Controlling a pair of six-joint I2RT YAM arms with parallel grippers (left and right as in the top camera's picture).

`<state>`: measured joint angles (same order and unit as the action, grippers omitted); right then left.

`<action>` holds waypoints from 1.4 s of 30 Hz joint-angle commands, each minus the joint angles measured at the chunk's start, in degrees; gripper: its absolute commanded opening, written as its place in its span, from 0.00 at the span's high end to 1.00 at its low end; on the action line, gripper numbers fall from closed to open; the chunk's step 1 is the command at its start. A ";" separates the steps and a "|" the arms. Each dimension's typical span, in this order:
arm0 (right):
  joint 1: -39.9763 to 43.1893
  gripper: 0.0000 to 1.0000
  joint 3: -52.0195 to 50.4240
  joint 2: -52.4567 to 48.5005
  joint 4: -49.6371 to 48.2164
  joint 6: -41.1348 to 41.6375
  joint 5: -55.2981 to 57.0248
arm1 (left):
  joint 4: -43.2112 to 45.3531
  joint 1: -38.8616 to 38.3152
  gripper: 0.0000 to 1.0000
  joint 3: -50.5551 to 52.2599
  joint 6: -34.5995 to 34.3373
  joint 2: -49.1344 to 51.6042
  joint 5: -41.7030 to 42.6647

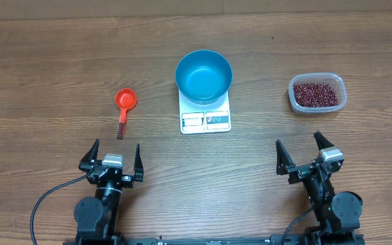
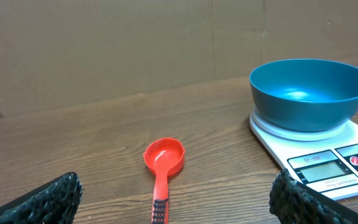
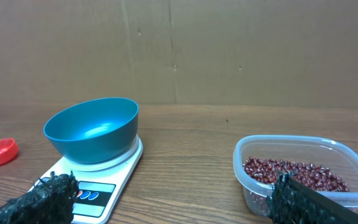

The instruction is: Scoop item into bowl and weigh 150g on scale

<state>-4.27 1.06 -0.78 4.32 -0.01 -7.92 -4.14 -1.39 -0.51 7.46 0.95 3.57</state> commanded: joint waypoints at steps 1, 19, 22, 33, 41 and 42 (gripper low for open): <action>-0.55 0.00 -0.61 0.61 -0.22 -0.02 0.37 | -0.15 0.24 0.00 0.24 0.24 -0.68 -0.81; -0.55 0.00 -0.61 0.61 -0.22 -0.02 0.37 | -0.17 0.24 0.01 0.24 0.24 -0.68 -0.94; -0.55 0.00 -0.61 0.61 -0.22 -0.02 0.37 | -0.17 0.24 0.00 0.24 0.20 -0.68 -0.81; -0.55 0.00 -0.61 0.61 -0.22 0.00 0.37 | -0.04 0.24 0.00 0.24 -4.61 -0.68 -0.96; -0.55 0.00 -0.61 0.61 -0.22 -0.02 0.37 | 1.31 0.26 0.00 -1.55 -6.47 -0.52 1.99; -0.55 0.00 -0.61 0.61 -0.22 0.00 0.37 | 1.25 0.26 0.00 -2.27 -6.51 -0.33 2.34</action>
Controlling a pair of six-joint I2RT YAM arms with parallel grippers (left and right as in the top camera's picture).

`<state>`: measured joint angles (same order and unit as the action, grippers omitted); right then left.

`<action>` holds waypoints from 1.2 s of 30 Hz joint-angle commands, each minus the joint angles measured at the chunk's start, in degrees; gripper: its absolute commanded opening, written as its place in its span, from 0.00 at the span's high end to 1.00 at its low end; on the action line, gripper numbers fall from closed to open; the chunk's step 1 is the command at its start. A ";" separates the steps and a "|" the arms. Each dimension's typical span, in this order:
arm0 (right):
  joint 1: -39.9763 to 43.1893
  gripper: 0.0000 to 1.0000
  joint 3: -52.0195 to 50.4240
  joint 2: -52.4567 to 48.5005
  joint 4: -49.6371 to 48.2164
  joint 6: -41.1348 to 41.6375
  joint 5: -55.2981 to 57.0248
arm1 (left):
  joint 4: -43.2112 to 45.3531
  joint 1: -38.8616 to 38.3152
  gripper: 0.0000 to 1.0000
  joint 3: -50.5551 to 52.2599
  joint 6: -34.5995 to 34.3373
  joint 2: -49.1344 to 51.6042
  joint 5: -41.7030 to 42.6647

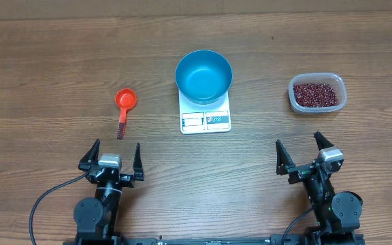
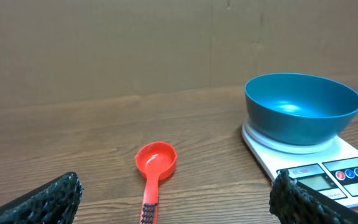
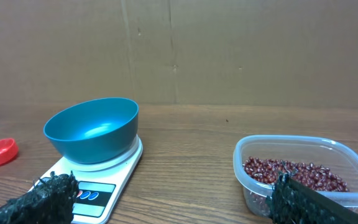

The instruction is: Scoop item into bowl and weigh 150g on scale

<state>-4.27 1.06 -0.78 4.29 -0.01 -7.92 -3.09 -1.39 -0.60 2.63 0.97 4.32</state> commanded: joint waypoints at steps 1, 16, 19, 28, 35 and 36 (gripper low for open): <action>-0.55 0.00 -0.61 0.61 -0.20 0.00 0.37 | 0.04 0.26 0.00 -2.97 -2.14 -0.02 1.68; -0.55 0.00 -0.61 0.61 -0.20 0.00 0.37 | -10.64 0.24 0.00 -27.34 -2.86 24.00 4.57; -0.55 0.00 -0.61 0.61 -0.20 0.00 0.37 | -16.11 0.26 0.00 -35.30 -2.84 32.28 4.92; -0.55 0.00 -0.61 0.61 -0.20 -0.02 0.37 | -40.89 0.26 0.00 -65.79 -2.78 60.19 9.27; -0.55 0.00 -0.61 0.61 -0.20 0.00 0.37 | -49.81 0.26 0.00 -81.83 -2.38 77.00 7.37; -0.55 0.00 -0.61 0.61 -0.20 -0.02 0.37 | -48.96 0.26 0.00 -82.03 -2.10 78.31 6.43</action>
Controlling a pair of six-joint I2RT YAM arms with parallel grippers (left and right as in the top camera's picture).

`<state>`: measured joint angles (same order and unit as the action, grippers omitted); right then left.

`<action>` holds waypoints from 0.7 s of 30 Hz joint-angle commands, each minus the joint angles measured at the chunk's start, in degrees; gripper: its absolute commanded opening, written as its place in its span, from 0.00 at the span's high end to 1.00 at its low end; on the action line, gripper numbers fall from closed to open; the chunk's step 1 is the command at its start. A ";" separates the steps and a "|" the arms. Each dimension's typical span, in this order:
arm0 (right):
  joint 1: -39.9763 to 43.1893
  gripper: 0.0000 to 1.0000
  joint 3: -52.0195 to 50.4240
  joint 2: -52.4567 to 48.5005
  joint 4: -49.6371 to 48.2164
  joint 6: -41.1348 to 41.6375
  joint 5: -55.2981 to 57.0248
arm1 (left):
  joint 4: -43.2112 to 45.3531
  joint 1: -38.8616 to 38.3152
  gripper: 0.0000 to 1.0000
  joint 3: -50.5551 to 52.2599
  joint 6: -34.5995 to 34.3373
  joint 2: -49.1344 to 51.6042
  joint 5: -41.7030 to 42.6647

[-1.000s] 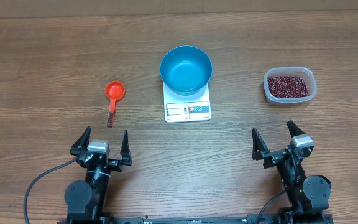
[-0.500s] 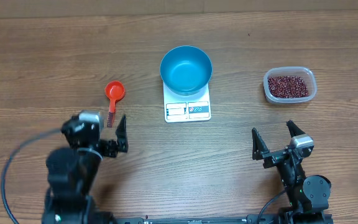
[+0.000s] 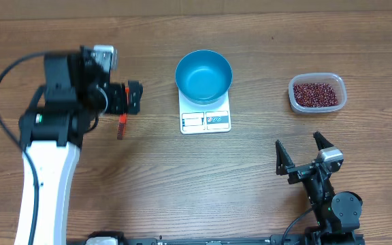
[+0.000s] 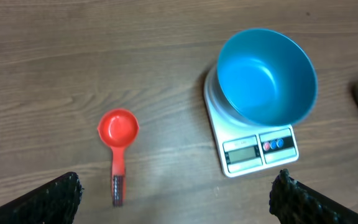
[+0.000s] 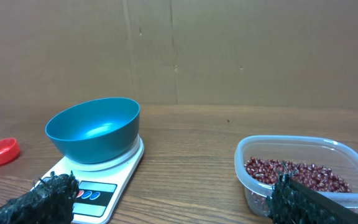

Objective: Scoop item into bowl and weigh 150g on scale
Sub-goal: 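Reach the left gripper to the red scoop and grasp its handle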

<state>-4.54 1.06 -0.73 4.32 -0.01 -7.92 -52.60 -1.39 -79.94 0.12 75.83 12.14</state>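
An orange-red scoop (image 4: pixel 118 130) lies on the table left of the scale, handle toward the front; in the overhead view only its handle (image 3: pixel 121 128) shows clearly under my left arm. A blue bowl (image 3: pixel 203 75) stands empty on the white scale (image 3: pixel 205 121). A clear tub of red beans (image 3: pixel 316 93) sits at the right. My left gripper (image 3: pixel 126 97) hangs open high over the scoop, its fingertips (image 4: pixel 48 200) wide apart and touching nothing. My right gripper (image 3: pixel 298 143) rests open near the front edge, empty.
A cardboard wall (image 5: pixel 179 50) stands behind the wooden table (image 3: pixel 284 41). The left arm (image 3: pixel 50 136) reaches from the front left up over the table's left part. Bowl (image 5: pixel 92 127), scale (image 5: pixel 101 183) and tub (image 5: pixel 303 174) show ahead of the right gripper.
My left arm has risen from its rest at the front edge and now hangs over the scoop, its camera looking straight down. The gripper stays open. Right arm, bowl, scale and tub are unchanged.
Both grippers first rested open at the front edge, facing the scoop, scale and tub. Then the left wrist view had shifted slightly, with the arm still low. Now the left gripper is high above the scoop; nothing on the table has moved.
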 commanded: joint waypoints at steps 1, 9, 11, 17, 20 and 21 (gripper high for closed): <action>-0.28 0.00 -0.61 0.57 -0.22 0.00 0.37 | 1.16 0.31 0.01 -2.69 0.96 4.44 -2.23; -0.28 0.00 -0.61 0.57 -0.22 0.00 0.37 | 5.09 3.74 0.03 -2.67 4.17 14.58 -5.46; -0.28 0.00 -0.61 0.57 -0.22 -0.02 0.37 | 6.29 5.01 0.07 -2.67 4.20 17.51 -5.38; -0.28 0.00 -0.61 0.57 -0.22 -0.02 0.37 | 9.27 7.04 0.18 -2.67 8.07 26.18 -3.52; -0.28 0.00 -0.61 0.57 -0.22 0.00 0.37 | 10.56 7.04 0.22 -2.67 9.81 29.90 -3.28; -0.28 0.00 -0.61 0.57 -0.22 0.00 0.37 | 11.04 7.04 0.22 -2.67 10.10 30.97 -3.26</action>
<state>-4.54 1.06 -0.73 4.29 0.01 -7.90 -42.33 5.74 -81.43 6.92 104.31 7.92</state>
